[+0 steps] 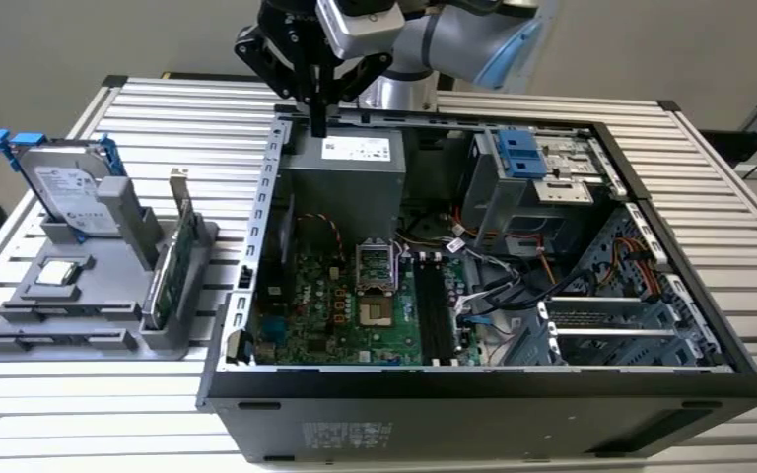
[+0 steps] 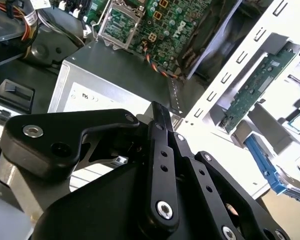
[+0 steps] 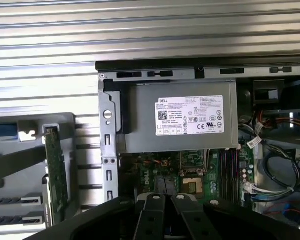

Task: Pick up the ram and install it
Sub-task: 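Reach for the ram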

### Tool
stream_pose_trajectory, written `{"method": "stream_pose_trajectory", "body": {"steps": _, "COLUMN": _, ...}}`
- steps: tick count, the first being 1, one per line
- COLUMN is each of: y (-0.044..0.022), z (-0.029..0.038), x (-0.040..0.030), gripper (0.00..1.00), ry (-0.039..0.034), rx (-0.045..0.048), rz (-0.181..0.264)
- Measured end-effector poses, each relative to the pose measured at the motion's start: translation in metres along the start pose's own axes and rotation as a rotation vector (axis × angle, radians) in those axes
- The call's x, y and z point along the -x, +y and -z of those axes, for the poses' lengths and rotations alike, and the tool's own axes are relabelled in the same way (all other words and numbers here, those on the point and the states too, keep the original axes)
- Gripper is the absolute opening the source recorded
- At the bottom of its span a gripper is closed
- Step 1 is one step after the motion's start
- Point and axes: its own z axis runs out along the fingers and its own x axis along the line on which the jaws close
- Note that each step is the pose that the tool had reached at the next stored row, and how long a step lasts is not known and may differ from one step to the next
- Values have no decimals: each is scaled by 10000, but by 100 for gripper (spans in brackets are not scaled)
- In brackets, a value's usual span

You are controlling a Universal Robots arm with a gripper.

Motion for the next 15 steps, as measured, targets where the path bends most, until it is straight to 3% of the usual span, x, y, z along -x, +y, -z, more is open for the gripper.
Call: {"method": "stream_pose_trajectory", "body": {"steps": 15, "y": -8, "z": 2, "x": -110, "gripper": 0, "ry": 0, "rx": 0, "rz": 0}}
